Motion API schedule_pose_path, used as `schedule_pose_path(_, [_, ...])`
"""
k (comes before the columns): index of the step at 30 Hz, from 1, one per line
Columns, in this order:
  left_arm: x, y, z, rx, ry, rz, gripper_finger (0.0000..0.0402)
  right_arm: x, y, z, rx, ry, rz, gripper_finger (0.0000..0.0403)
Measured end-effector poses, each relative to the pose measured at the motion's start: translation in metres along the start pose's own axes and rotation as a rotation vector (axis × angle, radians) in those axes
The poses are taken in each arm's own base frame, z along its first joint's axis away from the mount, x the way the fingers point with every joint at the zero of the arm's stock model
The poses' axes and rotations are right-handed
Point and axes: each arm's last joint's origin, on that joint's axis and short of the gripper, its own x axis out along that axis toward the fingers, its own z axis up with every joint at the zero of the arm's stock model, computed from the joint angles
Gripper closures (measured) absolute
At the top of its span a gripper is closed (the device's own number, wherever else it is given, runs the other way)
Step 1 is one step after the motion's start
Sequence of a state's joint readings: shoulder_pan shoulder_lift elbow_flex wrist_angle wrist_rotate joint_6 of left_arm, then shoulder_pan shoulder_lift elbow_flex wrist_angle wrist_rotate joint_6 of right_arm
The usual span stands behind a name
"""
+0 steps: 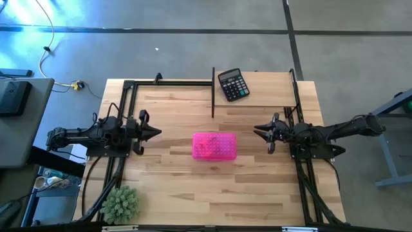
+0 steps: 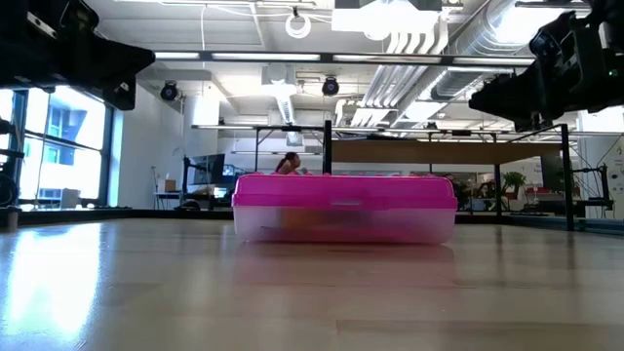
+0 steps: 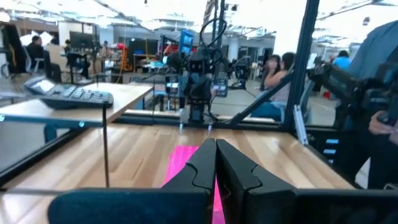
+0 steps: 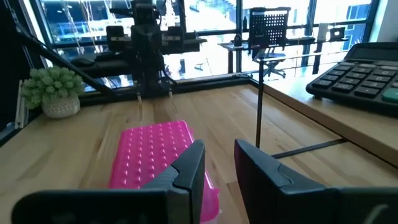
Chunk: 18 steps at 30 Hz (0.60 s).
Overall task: Pack school essentials
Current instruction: Return to Home Position
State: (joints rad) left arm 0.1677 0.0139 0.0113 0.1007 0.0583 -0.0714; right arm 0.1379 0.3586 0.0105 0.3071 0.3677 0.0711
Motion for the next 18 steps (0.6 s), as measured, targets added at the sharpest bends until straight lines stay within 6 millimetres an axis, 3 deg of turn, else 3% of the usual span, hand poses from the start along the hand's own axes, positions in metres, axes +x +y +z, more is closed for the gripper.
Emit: schedule_pose_path(18, [-0.0001, 0.0016, -0.0048, -0.005, 0.049, 0.048, 0.0401, 0.0, -0.0003, 0.0002, 0.0, -0.003, -0.011, 0.0323])
